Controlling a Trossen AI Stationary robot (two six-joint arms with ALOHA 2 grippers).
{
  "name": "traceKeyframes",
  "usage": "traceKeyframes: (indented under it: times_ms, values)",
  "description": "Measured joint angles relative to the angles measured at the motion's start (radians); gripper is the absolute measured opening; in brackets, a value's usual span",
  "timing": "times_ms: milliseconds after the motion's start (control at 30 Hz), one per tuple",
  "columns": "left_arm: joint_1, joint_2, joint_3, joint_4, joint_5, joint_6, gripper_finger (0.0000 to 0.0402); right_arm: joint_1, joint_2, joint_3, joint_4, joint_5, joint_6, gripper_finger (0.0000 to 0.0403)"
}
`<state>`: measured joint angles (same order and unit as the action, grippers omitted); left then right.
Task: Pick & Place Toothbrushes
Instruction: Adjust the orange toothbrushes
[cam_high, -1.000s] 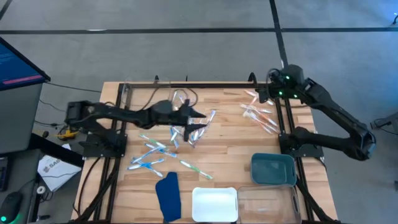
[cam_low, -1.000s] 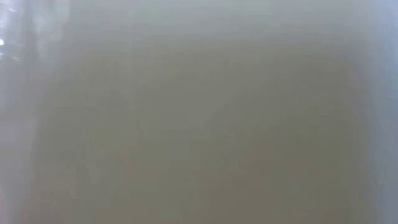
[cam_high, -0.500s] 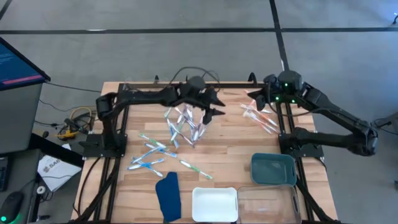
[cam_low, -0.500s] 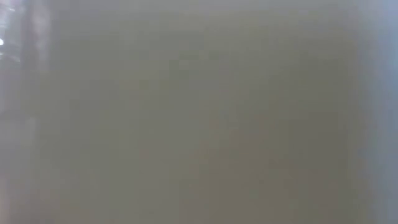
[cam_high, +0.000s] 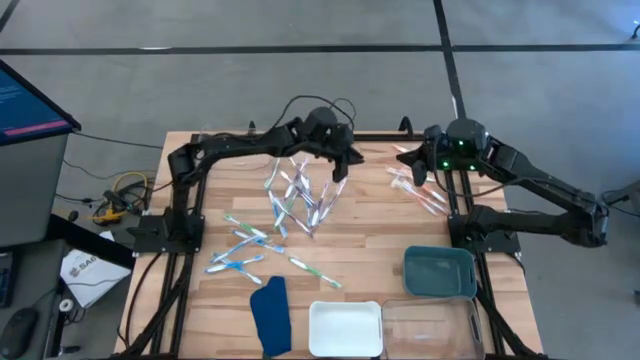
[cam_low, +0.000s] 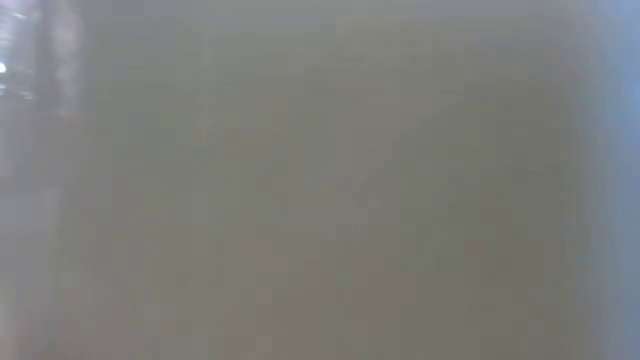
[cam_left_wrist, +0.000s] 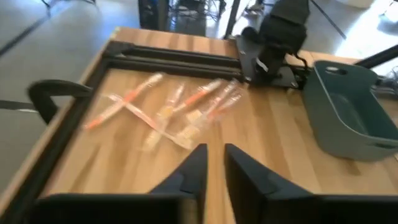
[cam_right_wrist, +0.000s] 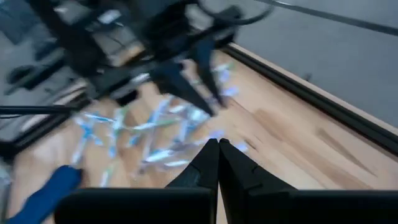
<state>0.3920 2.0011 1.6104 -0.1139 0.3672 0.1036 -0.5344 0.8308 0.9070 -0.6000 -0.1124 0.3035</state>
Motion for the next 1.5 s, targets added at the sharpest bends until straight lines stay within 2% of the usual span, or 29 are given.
traceKeyframes:
  times_ms: [100, 200, 267, 333, 467, 600, 700, 867, 1100, 1233, 1500]
  values:
    - [-0.021, 0.002, -0.004, -0.025, 0.001, -0.004, 0.0007, -0.031, 0.020, 0.001, -0.094, 0.105, 0.022, 0.0000]
    - [-0.054, 0.002, -0.004, -0.048, -0.001, -0.004, 0.0007, -0.079, 0.069, 0.000, -0.173, 0.236, 0.085, 0.0000]
    - [-0.083, 0.002, -0.004, -0.059, 0.000, -0.006, 0.0005, -0.122, 0.118, 0.000, -0.190, 0.265, 0.091, 0.0000]
    - [-0.116, 0.002, -0.006, -0.074, 0.001, -0.007, 0.0002, -0.168, 0.174, 0.000, -0.193, 0.239, 0.105, 0.0000]
    - [-0.179, -0.007, -0.046, -0.092, 0.002, 0.000, 0.0002, -0.259, 0.325, 0.025, -0.210, 0.081, 0.165, 0.0000]
    - [-0.232, -0.040, -0.109, -0.090, 0.001, 0.002, 0.0001, -0.353, 0.487, 0.110, -0.207, -0.086, 0.163, 0.0000]
    - [-0.267, -0.072, -0.170, -0.084, -0.001, 0.002, 0.0001, -0.413, 0.595, 0.197, -0.214, -0.135, 0.161, 0.0000]
    - [-0.320, -0.173, -0.305, -0.028, -0.051, 0.004, 0.0001, -0.480, 0.745, 0.375, -0.386, -0.151, 0.194, 0.0000]
    - [-0.352, -0.389, -0.567, 0.186, -0.111, -0.009, 0.0001, -0.527, 0.928, 0.585, -0.641, -0.150, 0.338, 0.0000]
    - [-0.351, -0.519, -0.689, 0.279, -0.117, -0.035, 0.0001, -0.523, 0.997, 0.616, -0.736, -0.151, 0.405, 0.0000]
    - [-0.353, -0.757, -0.859, 0.371, -0.135, -0.082, 0.0001, -0.509, 1.058, 0.618, -0.684, -0.150, 0.370, 0.0000]
